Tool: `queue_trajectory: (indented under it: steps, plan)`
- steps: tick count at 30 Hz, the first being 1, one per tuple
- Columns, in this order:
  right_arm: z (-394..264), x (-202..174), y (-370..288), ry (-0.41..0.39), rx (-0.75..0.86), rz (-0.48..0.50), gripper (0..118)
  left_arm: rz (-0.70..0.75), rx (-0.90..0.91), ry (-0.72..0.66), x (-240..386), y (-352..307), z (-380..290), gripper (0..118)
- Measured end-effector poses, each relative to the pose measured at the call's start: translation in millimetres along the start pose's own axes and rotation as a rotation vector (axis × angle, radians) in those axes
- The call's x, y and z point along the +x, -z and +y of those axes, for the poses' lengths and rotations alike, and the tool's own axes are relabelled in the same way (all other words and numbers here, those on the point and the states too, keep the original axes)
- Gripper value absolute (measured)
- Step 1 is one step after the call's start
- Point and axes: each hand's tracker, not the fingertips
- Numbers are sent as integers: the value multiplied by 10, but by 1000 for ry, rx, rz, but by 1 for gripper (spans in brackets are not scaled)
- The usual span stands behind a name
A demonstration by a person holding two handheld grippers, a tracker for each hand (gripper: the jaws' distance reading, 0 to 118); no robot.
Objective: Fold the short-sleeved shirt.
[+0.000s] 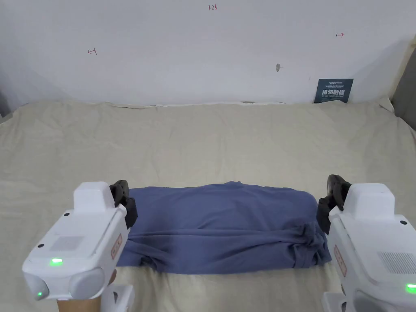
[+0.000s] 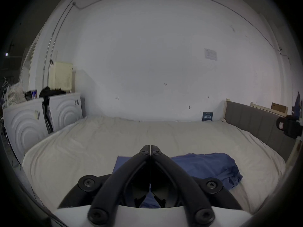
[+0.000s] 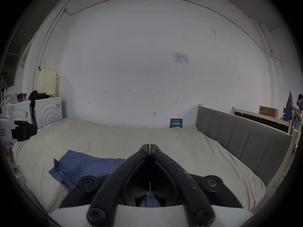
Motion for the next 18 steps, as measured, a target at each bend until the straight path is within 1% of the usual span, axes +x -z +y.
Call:
queue_trajectory:
  steps: [3,5,9,10,11,12,13,15,16,17,18]
  plan:
    - [-19,17,50,7,-14,-6,1,-24,-159,-97,-257,276,-10,0]
    - [-38,44,119,25,-33,0,1,-37,-247,-142,-448,476,-59,0]
    - [-102,60,249,13,-66,-9,1,-10,-376,-155,-792,843,-271,0]
    - [-127,63,275,12,-77,-12,1,1,-431,-147,-883,958,-349,0]
    - [-144,69,311,13,-86,-14,1,31,-471,-135,-934,1020,-406,4]
    - [-163,75,350,13,-96,-16,1,39,-493,-153,-980,1059,-465,12]
    - [-186,77,385,13,-104,-19,1,52,-531,-157,-1055,1132,-540,33]
    - [-230,79,453,10,-124,-28,1,90,-565,-173,-1154,1236,-685,80]
    - [-257,84,494,10,-133,-32,1,102,-599,-154,-1228,1294,-798,102]
    - [-279,88,527,13,-144,-34,1,120,-614,-144,-1243,1323,-869,110]
    - [-308,91,565,17,-156,-37,1,132,-634,-128,-1249,1355,-956,110]
